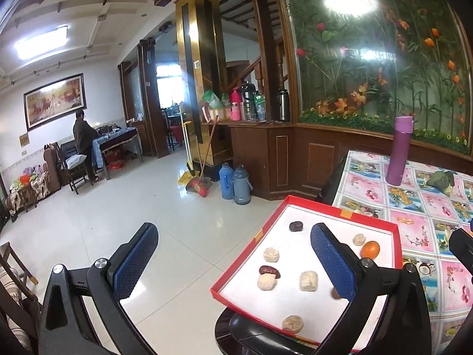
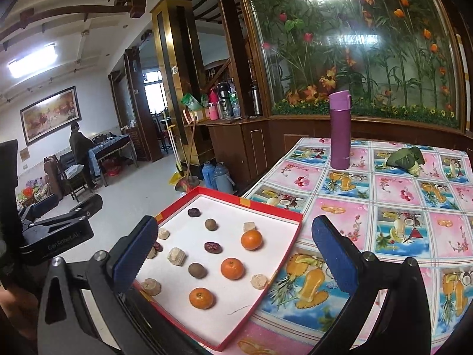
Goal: Organize fruits
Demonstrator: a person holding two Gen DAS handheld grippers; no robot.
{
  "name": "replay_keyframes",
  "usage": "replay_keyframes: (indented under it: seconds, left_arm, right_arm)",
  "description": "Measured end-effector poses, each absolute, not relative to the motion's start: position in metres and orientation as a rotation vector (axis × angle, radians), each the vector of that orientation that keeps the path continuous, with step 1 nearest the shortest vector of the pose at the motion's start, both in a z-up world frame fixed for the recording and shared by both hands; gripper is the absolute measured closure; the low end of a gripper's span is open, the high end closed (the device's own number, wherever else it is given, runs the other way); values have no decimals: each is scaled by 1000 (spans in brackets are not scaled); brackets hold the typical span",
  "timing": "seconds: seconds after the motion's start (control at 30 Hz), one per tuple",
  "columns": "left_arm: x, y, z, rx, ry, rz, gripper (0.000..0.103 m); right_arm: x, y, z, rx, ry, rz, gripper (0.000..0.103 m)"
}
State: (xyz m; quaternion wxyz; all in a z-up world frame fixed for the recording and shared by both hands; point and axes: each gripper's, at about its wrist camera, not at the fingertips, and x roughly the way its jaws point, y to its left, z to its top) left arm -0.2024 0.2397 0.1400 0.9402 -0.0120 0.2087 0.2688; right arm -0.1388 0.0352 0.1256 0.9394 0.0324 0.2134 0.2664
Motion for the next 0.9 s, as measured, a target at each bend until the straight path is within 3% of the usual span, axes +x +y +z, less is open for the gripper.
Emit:
replay_keyframes:
  seconds: [0.9]
  left_arm:
    - [-193,261,103,-74,606,503,0]
  right_arm:
    - [-133,63,92,-12,503,503,0]
